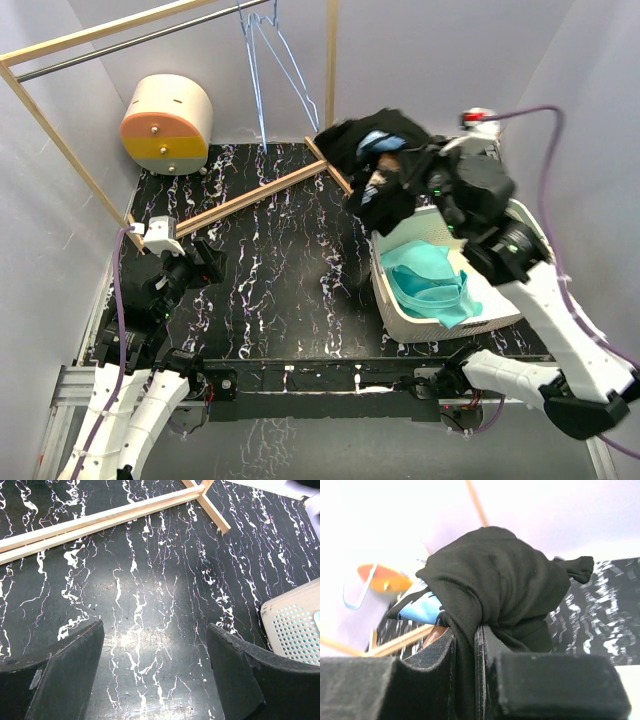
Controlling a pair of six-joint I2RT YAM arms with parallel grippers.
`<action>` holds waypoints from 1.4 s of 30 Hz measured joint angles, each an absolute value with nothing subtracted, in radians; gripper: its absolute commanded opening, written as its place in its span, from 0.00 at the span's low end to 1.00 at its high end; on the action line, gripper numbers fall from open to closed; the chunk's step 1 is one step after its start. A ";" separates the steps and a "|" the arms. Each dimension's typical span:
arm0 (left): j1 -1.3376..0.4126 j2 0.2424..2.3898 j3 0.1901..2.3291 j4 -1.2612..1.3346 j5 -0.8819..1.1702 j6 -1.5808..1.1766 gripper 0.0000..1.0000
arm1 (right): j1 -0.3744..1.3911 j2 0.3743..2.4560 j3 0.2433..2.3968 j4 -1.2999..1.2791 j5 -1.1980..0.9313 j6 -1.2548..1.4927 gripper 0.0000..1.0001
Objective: Remove the t-shirt from the hanger
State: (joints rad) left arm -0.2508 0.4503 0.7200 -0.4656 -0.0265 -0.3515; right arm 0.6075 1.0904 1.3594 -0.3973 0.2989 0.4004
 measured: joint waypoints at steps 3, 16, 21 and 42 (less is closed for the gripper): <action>-0.251 0.450 0.720 -0.466 -0.027 -0.351 0.81 | 0.607 0.995 1.426 -0.455 0.431 0.393 0.08; -0.251 0.450 0.720 -0.466 -0.025 -0.351 0.80 | 0.607 0.704 1.449 -0.764 0.815 0.393 0.08; -0.251 0.455 0.720 -0.466 -0.021 -0.351 0.80 | 0.607 0.657 1.362 -0.854 0.846 0.434 0.08; -0.251 0.464 0.720 -0.465 -0.017 -0.351 0.80 | 0.607 0.871 0.833 -0.858 0.681 0.616 0.52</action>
State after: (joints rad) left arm -0.2508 0.4641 0.7200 -0.4652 -0.0174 -0.3511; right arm 0.6067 0.8715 0.8330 -0.8581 0.6811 0.6155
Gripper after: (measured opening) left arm 0.806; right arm 0.414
